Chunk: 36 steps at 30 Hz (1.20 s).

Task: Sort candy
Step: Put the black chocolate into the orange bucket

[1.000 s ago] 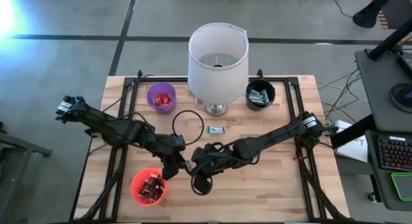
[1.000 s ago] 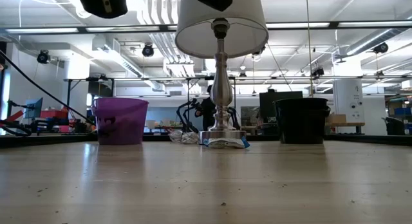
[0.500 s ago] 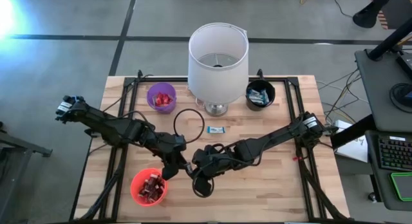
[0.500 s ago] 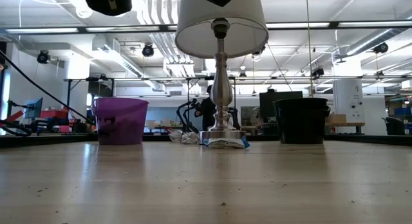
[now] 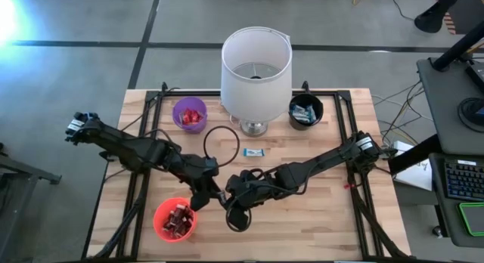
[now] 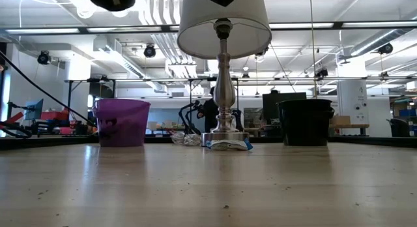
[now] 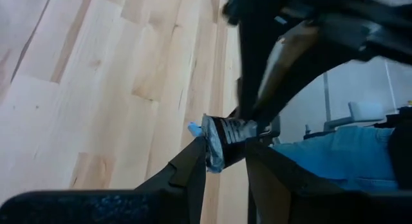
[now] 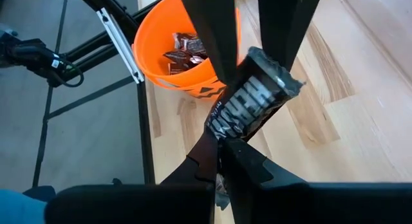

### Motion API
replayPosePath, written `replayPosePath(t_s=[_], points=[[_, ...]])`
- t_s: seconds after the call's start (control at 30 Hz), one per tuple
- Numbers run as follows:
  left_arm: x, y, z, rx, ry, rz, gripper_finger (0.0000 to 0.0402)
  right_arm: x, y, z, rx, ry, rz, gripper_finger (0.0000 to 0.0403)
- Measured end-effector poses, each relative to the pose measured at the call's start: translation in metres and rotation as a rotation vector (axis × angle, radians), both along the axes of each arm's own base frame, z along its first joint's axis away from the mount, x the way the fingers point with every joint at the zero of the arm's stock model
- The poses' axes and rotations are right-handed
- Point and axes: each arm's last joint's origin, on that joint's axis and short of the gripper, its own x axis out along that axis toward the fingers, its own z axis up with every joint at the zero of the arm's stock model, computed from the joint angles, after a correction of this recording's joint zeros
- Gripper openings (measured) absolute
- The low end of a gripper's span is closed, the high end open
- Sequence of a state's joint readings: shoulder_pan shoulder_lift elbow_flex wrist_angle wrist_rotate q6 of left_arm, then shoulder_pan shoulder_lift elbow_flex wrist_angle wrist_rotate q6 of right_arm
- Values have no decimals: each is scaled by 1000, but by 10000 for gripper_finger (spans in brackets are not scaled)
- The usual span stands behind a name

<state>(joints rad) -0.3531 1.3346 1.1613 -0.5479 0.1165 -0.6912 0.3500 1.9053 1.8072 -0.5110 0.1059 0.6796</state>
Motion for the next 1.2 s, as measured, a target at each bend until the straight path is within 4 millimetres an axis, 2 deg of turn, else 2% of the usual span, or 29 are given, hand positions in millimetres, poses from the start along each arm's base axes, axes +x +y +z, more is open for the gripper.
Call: replayPosePath(t_s=[0.2, 0.37, 0.73, 1.0, 1.2], points=[[1, -2, 15, 8, -55, -31, 91, 0, -1, 0, -7, 1, -8, 8], [-3, 1, 24, 47, -19, -54, 94, 1, -2, 0, -18, -7, -26, 8], [-6, 2, 17, 70, 33, -50, 149, 1, -2, 0, -32, -10, -28, 8], [-5, 4, 14, 99, 29, -36, 141, 2, 0, 3, -42, -44, -25, 8], [-4, 4, 13, 105, 10, -51, 123, 2, 3, 16, -63, -84, -4, 8]])
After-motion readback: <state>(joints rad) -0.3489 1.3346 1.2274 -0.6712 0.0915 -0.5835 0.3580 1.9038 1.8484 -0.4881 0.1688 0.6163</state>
